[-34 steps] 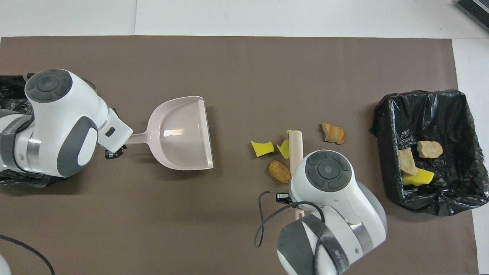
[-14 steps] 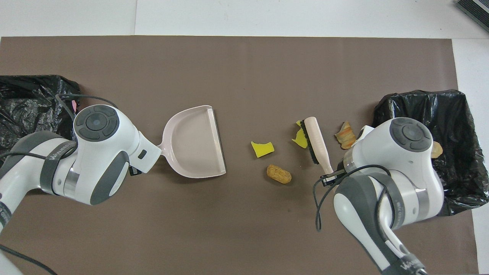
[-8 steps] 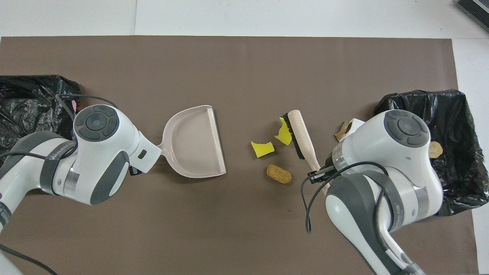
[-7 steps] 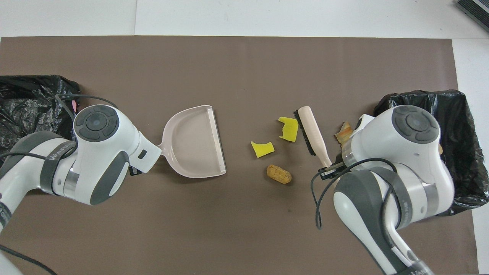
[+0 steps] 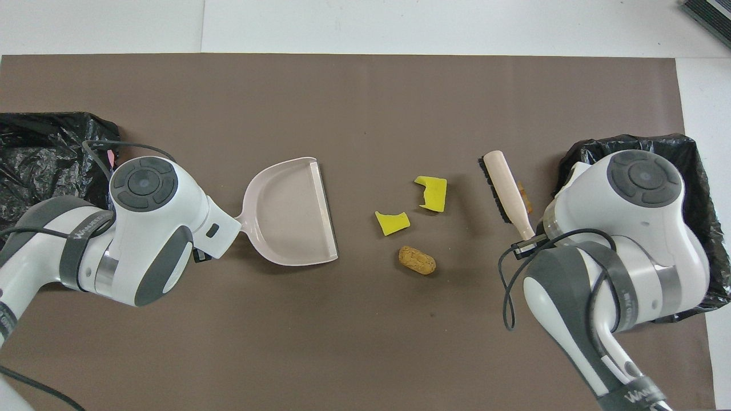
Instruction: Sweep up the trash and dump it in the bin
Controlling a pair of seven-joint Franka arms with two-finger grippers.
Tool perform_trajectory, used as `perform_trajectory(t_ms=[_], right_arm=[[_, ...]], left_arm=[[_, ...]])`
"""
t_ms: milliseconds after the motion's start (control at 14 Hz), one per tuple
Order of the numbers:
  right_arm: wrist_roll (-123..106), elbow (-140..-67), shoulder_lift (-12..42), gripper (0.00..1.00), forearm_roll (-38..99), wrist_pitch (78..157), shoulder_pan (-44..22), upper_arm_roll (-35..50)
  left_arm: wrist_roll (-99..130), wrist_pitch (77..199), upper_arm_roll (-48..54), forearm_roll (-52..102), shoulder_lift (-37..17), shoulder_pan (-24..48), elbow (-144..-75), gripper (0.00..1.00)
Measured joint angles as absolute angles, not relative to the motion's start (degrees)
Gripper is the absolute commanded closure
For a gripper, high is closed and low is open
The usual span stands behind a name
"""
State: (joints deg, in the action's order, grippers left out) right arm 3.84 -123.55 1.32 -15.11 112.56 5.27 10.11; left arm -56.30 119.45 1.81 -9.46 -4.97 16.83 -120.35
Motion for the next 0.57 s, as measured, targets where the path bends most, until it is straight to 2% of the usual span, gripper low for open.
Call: perform_trajectory(t_ms=[287,573], right_arm=[[7.9,-126.1,3.1,1.00,-15.3,115.6,2.4,11.0],[12.4,-126.2,3.3,1.00,-8.1,117.2,-6.3,11.5]], left_arm=[[-55.4,119.5,1.8,-9.5,-5.0,16.8,-120.6,1.00],[-50.7,119.5,1.9,-9.5,-4.7,16.8,-121.4,1.00]])
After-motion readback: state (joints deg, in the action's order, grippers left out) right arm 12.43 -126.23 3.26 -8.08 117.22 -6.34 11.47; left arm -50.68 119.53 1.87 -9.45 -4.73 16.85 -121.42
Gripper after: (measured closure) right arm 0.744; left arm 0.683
